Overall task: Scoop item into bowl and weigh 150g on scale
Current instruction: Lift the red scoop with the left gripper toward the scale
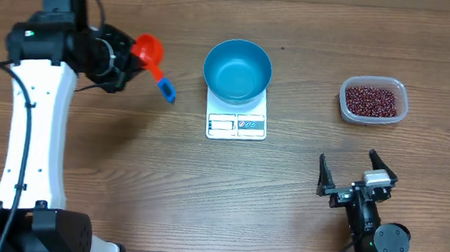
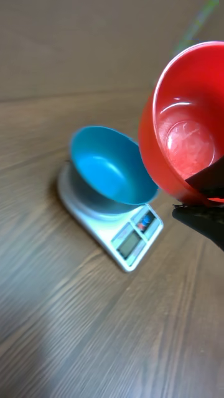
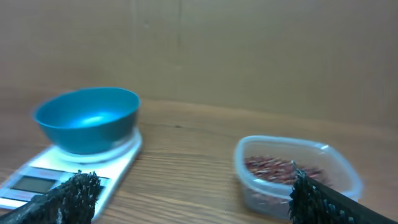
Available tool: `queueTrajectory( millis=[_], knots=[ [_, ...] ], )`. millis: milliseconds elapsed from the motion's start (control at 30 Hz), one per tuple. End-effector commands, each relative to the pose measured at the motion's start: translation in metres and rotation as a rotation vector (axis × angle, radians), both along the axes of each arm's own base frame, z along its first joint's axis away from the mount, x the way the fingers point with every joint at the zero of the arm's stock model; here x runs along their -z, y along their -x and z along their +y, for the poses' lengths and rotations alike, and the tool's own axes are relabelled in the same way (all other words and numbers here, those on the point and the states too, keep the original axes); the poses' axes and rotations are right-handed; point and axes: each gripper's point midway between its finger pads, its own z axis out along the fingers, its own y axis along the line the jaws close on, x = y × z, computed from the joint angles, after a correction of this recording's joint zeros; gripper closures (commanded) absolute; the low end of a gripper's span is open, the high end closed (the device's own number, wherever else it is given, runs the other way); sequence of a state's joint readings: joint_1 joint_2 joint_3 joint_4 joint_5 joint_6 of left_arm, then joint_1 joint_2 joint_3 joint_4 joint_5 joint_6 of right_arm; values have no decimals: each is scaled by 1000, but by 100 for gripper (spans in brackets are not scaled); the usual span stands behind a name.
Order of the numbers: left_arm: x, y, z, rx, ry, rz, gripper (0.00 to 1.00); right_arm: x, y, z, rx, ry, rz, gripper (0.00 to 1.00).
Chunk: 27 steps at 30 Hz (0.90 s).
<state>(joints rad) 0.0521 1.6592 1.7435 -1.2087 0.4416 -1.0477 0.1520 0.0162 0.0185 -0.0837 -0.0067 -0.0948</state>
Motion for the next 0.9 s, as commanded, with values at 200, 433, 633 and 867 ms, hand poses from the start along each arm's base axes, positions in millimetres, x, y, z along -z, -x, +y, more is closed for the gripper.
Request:
queueTrajectory(
  millis=[200,433,633,867],
  knots=[
    [9,5,-56,134,-155,-25,96,10,8,37,-203,-310,140,0],
    [8,3,-82,82,-212,-50,96,-9,14,53,-283,-445,254,0],
    [10,12,-97,-10,-157,8,96,-54,14,72,-390,-448,324,0],
    [14,20,-98,-112,-115,83,96,-93,5,80,-398,-458,474,0]
  ],
)
